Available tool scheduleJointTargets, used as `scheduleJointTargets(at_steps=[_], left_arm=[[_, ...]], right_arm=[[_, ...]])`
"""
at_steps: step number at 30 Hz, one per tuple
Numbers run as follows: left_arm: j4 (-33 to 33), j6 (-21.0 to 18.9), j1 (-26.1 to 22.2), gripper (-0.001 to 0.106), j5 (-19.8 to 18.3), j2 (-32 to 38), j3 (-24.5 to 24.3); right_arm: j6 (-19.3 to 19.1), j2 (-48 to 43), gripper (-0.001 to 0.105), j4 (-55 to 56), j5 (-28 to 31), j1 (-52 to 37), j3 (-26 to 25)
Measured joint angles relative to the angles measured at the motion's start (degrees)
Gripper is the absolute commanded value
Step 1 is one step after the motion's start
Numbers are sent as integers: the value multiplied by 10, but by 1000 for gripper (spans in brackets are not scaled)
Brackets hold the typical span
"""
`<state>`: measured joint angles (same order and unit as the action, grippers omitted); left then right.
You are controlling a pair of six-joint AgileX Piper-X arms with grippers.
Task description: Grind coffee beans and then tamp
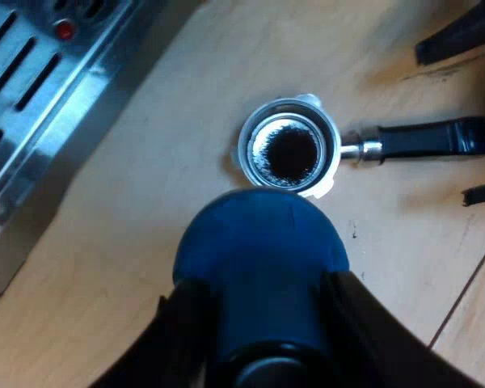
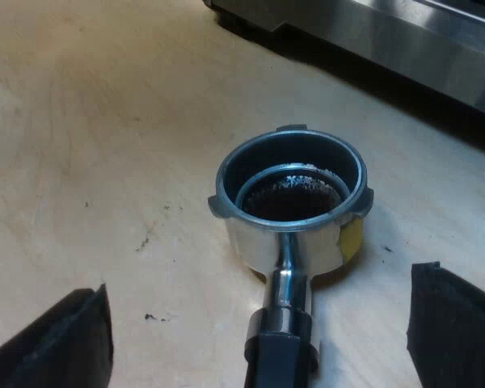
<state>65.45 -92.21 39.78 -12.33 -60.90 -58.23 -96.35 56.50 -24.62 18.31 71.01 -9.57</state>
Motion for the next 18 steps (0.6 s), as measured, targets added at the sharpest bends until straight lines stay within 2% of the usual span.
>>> scheduleJointTargets(at_steps=[13, 18], left_arm=[[-48, 5, 79, 0, 9, -80, -2], [-57, 7, 96, 0, 17, -105, -2]], right_arm=[[1, 0, 76, 0, -2, 0, 0], [1, 0, 76, 0, -2, 0, 0]])
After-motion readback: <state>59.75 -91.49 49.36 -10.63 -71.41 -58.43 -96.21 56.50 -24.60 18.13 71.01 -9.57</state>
